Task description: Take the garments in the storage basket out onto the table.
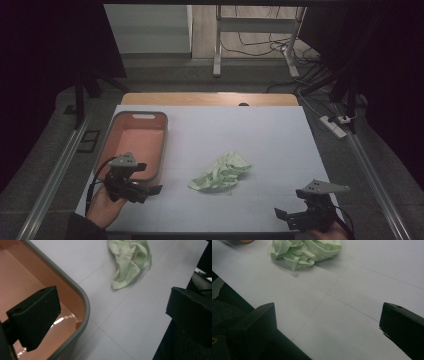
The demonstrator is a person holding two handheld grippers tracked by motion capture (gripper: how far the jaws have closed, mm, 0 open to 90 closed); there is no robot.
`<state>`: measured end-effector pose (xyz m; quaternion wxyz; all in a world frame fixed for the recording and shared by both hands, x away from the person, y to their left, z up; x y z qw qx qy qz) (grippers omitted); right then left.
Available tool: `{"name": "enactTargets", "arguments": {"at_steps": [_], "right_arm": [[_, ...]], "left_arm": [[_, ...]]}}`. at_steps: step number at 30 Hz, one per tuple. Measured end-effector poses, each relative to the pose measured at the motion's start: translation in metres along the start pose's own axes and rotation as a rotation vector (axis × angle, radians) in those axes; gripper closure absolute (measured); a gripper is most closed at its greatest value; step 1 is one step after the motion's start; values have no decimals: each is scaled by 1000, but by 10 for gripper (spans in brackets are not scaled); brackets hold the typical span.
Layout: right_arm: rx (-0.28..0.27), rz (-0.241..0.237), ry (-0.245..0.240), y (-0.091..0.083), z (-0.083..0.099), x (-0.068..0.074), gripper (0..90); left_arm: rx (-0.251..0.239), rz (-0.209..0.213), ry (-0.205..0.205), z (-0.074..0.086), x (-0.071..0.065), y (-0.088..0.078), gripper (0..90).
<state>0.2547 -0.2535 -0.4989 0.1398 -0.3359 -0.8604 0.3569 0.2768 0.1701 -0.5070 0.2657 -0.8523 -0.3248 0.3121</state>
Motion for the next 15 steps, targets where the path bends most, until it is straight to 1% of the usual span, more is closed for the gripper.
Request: {"name": "enactTargets", "arguments": {"at_steps": [3, 15], "right_arm": [[1, 0, 0, 0, 0, 0, 13], [8, 6, -4, 0, 0, 0, 13]], "left_arm": [[-6, -5, -9, 4, 2, -4, 0], [-30, -19, -68, 23, 13, -23, 0]]}}
Point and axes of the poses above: each handheld gripper's, and its own axes: y roughly forward along the jaws, z roughly out of its underside, x roughly to its left, the point moved 8 cm from there along y, roughly forward along the jaws, and after that the axes turned 11 degrees about -y, right-handed, at the moved point
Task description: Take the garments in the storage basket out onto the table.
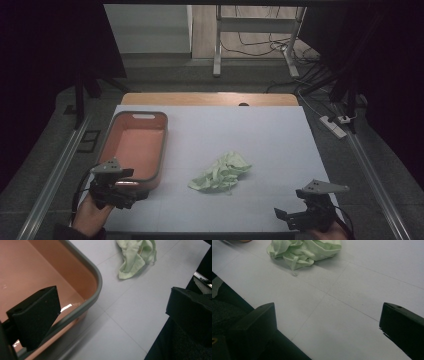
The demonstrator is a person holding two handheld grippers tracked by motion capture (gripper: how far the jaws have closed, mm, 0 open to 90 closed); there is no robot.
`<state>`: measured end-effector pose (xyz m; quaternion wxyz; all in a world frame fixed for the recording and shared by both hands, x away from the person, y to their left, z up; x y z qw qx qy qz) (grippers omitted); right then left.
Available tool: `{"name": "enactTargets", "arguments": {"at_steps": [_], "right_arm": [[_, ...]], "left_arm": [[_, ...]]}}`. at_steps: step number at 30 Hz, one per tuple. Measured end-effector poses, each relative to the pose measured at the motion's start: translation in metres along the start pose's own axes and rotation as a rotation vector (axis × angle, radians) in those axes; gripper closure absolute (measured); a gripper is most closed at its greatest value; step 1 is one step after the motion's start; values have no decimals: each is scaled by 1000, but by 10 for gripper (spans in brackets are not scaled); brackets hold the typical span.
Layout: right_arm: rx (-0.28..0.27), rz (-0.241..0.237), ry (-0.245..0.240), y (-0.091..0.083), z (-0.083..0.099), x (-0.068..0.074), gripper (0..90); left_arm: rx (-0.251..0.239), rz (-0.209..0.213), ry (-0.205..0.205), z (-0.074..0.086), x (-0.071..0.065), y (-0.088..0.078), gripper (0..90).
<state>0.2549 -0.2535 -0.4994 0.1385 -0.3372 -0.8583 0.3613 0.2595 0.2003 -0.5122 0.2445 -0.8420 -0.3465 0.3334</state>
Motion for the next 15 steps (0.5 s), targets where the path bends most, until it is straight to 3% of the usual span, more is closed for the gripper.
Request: {"name": "enactTargets", "arguments": {"at_steps": [15], "right_arm": [[6, 5, -2, 0, 0, 0, 13]], "left_arm": [[-22, -34, -47, 21, 15, -23, 0]]}}
Point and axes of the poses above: each handheld gripper's, and its own axes: y roughly forward along the jaws, z roughly out of its underside, x roughly to its left, the point moved 8 cm from there along y, roughly forward along the jaws, and after that the axes turned 11 degrees about -y, right-handed, at the moved point
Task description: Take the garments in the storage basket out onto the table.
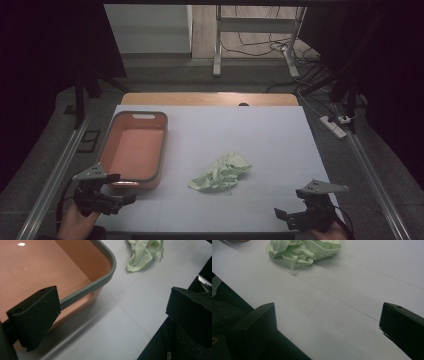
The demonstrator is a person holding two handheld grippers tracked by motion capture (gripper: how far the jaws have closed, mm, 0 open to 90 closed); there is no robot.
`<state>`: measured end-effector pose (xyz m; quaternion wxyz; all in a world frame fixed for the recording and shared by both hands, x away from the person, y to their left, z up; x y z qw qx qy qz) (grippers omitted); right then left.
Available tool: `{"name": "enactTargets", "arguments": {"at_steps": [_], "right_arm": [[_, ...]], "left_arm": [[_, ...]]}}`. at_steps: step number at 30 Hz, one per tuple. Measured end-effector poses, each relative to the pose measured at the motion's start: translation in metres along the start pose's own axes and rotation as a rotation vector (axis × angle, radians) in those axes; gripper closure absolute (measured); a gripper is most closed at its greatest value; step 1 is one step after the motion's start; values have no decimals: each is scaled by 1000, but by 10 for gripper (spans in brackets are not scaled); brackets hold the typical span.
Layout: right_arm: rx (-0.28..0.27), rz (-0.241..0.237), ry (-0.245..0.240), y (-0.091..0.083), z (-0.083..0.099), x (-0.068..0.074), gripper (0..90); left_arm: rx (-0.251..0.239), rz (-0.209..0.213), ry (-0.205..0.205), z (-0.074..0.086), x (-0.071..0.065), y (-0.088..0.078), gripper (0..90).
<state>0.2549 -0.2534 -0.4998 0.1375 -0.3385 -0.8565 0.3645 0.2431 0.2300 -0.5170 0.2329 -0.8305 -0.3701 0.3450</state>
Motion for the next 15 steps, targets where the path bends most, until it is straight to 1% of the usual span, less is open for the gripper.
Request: {"name": "enactTargets", "arguments": {"at_steps": [7, 15], "right_arm": [[2, 2, 1, 0, 0, 0, 13], [3, 3, 2, 0, 0, 0, 13]], "left_arm": [[-14, -1, -18, 5, 4, -7, 0], [-18, -11, -24, 8, 7, -13, 0]]}}
Point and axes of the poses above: each handheld gripper's, and its own axes: y roughly forward along the jaws, z roughly out of its underside, x roughly to its left, the point moved 8 cm from there along y, roughly forward along the jaws, and after that the axes turned 11 degrees about -y, right-handed, at the moved point
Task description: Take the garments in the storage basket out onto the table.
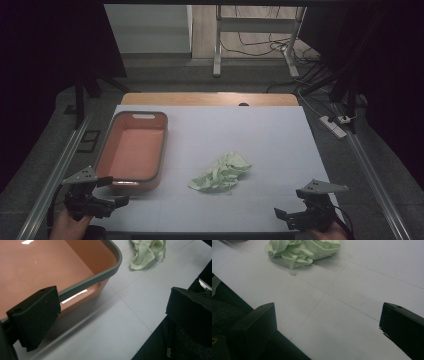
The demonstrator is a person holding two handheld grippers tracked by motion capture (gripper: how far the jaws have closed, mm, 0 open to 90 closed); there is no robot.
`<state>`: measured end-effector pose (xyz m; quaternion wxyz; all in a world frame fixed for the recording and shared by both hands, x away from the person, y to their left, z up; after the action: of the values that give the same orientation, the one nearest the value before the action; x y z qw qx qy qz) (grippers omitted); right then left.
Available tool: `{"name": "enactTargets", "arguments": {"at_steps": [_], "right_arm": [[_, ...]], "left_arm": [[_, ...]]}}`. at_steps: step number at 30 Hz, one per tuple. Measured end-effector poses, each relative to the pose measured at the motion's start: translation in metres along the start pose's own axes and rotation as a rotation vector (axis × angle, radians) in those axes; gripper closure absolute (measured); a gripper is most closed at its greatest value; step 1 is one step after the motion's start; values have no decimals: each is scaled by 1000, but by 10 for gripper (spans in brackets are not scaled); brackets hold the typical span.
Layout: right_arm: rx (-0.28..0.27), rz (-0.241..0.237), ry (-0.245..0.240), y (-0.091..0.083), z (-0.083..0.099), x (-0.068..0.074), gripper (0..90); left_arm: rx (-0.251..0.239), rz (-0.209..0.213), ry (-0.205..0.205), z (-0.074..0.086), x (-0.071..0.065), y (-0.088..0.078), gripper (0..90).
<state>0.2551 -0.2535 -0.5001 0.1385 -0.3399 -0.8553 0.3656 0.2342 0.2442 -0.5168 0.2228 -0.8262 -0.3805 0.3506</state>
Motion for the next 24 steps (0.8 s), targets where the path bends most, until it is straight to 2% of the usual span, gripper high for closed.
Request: {"name": "enactTargets", "arguments": {"at_steps": [16, 24], "right_arm": [[-3, 2, 4, 0, 0, 0, 13], [-3, 2, 4, 0, 0, 0, 13]], "left_arm": [[-6, -31, -16, 11, 7, -16, 0], [27, -55, 14, 17, 6, -17, 0]]}}
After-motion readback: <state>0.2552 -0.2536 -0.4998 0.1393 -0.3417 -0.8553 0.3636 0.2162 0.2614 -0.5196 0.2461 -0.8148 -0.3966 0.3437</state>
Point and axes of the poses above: each handheld gripper's, and its own axes: y roughly forward along the jaws, z roughly out of its underside, x roughly to its left, the point moved 8 cm from there along y, roughly forward along the jaws, and after that the axes turned 11 degrees about -y, right-handed, at the moved point
